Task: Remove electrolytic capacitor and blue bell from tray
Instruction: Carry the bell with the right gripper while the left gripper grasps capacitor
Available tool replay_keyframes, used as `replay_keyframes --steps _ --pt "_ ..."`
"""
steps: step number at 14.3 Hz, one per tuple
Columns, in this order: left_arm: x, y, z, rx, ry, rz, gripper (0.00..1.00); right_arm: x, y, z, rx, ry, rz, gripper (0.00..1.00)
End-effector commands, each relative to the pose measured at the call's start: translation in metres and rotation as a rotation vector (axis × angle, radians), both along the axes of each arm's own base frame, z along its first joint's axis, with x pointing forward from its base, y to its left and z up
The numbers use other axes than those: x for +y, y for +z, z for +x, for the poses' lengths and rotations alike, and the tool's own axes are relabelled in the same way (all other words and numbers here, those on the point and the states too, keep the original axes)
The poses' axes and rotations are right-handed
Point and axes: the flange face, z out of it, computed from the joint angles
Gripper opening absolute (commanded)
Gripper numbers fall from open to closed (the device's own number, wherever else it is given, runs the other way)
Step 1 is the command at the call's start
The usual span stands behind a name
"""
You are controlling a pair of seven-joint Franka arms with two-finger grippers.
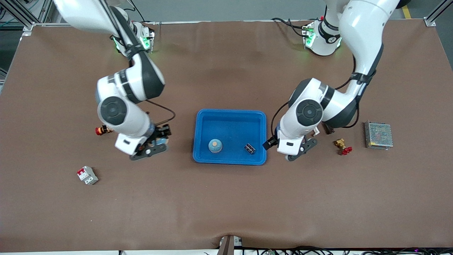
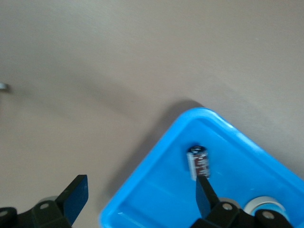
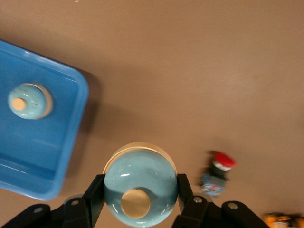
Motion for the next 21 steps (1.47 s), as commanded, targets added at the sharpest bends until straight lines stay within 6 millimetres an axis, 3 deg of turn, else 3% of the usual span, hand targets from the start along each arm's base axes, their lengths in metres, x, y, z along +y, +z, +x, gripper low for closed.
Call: replay_keyframes --steps 1,3,5,7,12,16,21 --pt "-0.036 -0.016 0.002 -0.023 0.062 -0.041 1.00 -0.061 0.006 0.019 0.007 0.088 0.040 0.46" --pt "-0.059 -0.025 0.000 -0.017 0.127 -0.048 1.00 -0.099 0.002 0.027 0.007 0.152 0.052 0.46" --pt "-0.072 -0.032 -0.002 -0.035 0.152 -0.075 0.93 -0.136 0.000 0.033 0.005 0.193 0.061 0.46" --pt "-0.076 -0.045 -0.001 -0.046 0.186 -0.095 0.81 -0.159 -0.003 0.037 -0.005 0.241 0.068 0.46" --pt "-0.093 -0.076 -0.010 -0.072 0.236 -0.083 0.66 -0.207 -0.052 0.048 -0.021 0.336 0.078 0.46" --pt "-0.091 -0.093 -0.012 -0.069 0.229 -0.056 0.61 -0.228 -0.090 0.049 -0.029 0.387 0.080 0.46" --pt "-0.084 -0.109 -0.012 -0.075 0.214 -0.020 0.58 -0.236 -0.125 0.053 -0.038 0.412 0.077 0.46"
